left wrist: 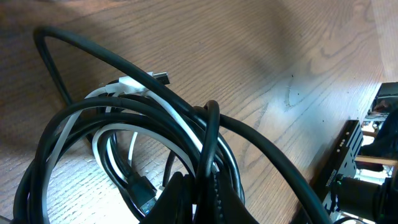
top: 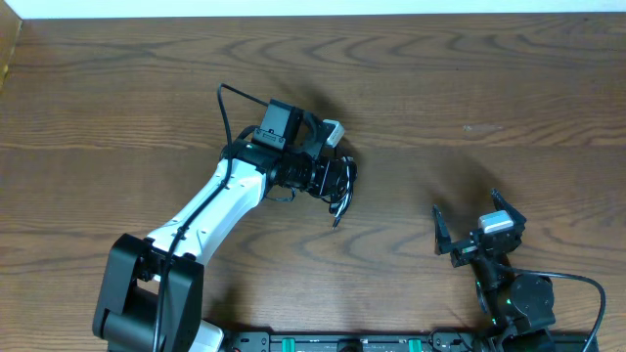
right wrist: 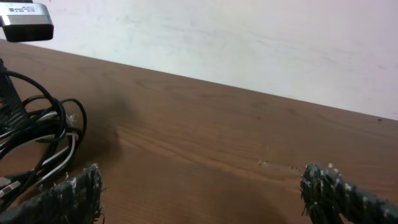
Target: Untangle cables
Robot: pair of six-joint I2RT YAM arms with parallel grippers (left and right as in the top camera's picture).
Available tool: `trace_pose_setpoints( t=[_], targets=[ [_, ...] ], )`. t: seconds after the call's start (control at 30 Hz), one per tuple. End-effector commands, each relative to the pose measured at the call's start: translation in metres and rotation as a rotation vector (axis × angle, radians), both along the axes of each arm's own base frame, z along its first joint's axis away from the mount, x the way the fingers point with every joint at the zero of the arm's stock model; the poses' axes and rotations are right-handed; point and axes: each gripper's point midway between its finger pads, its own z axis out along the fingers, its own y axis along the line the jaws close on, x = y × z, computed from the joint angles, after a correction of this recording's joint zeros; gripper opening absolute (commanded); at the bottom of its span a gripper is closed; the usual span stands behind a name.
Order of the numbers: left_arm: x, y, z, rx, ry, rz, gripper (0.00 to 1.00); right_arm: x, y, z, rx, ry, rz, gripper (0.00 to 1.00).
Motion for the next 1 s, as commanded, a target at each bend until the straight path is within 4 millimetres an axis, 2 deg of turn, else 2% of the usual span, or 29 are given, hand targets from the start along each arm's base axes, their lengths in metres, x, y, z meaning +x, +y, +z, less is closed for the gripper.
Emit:
trace_pose_setpoints(
  t=[0.0,0.2,0.4,0.67,0.83,0.97],
  targets=[
    [-0.003,0.000,-0.003,-0.008,0.022,-0.005,0.08,-0.001,0.001,0.000,0.008,0.001,0.007,0.99],
    [-0.005,-0.003,-0.001,-0.027,0.030,-0.015,0.08,-0.001,0.001,0.000,0.008,0.002,0.007,0.99],
    [-0.020,-0.005,0.001,-0.059,0.102,-0.040,0.08,-0.001,0.001,0.000,0.008,0.002,0.007,0.99],
    [-0.021,-0.006,0.002,-0.062,0.028,-0.113,0.07,-0.001,0.001,0.000,0.008,0.002,0.007,0.99],
    [-0.042,-0.020,0.025,-0.230,-0.007,-0.279,0.07,-0.001,0.001,0.000,0.008,0.002,0.007,0.99],
    [-0.055,-0.024,0.037,-0.317,-0.025,-0.362,0.08,-0.001,0.001,0.000,0.009,0.002,0.007,0.99]
  ],
)
